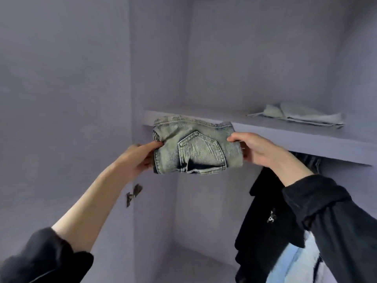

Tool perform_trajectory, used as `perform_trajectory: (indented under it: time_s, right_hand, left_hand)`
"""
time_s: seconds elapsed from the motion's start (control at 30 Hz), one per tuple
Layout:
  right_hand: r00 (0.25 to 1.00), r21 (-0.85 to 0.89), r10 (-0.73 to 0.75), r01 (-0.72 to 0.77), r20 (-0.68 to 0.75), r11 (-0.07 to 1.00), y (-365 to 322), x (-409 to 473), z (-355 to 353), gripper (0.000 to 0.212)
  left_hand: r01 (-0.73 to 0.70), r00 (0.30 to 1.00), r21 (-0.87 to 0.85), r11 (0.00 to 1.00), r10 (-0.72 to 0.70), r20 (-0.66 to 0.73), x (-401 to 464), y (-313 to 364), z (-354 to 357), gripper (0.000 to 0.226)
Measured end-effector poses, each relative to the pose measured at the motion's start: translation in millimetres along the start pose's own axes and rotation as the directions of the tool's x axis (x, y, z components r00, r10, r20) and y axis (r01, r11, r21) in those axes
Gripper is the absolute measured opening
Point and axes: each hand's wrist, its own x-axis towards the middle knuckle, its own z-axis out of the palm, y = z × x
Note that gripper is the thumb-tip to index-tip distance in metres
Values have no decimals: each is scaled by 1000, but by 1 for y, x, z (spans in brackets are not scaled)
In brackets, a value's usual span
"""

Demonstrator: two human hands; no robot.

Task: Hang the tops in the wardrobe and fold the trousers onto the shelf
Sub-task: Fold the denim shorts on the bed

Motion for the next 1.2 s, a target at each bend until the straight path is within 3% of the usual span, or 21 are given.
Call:
perform_trajectory:
  time_s: [0.17,0.37,0.53,0.67,0.73,0.8,0.87,0.93,0.97,1.0,1.07,1.1,1.13,1.2]
  right_hand:
    - [982,100,-61,80,-178,992,-35,19,-56,21]
    - [925,74,-57,91,-375,993,-55,21,-149,26]
    - [861,-63,11,-50,-509,997,-64,38,-224,7]
    - [788,-215,34,-209,-615,954,-78,51,-274,8]
    - [743,-361,3,-329,-669,873,-78,62,-291,15]
    - [708,-531,-51,-479,-705,699,-69,75,-302,18]
    - [655,-692,-274,-547,-704,470,-55,87,-305,25]
    - [589,-811,-561,-476,-582,341,-43,93,-292,38]
    - [596,-877,-648,-385,-475,289,-37,96,-282,38]
    - [659,-919,-643,-312,-391,239,-33,99,-273,37]
    - [826,-940,-451,-266,-337,214,-25,109,-264,41]
    - [879,-933,-327,-286,-347,219,-22,112,-263,43]
    - [900,-926,-250,-304,-356,223,-20,115,-265,45]
    - [919,-933,-193,-310,-344,184,-20,119,-270,47]
  left_hand:
    - [-119,980,77,990,104,171,67,56,64,13]
    - [-86,915,117,989,32,403,129,82,170,18]
    - [-57,888,206,977,-45,458,165,88,255,26]
    - [-92,878,285,954,-58,476,195,89,321,25]
    - [-127,879,401,907,-85,470,205,77,349,21]
    - [-168,905,480,861,-58,421,208,66,370,16]
    - [-270,921,526,806,59,384,215,61,382,26]
    - [-425,901,660,620,224,370,228,60,387,59]
    - [-492,870,704,513,322,373,231,63,387,67]
    - [-577,807,700,420,423,411,231,66,387,65]
    - [-775,604,590,227,542,585,226,70,389,54]
    - [-843,515,510,171,530,674,223,70,393,54]
    - [-870,486,458,182,464,740,221,68,398,52]
    - [-808,576,500,311,240,782,218,65,406,47]
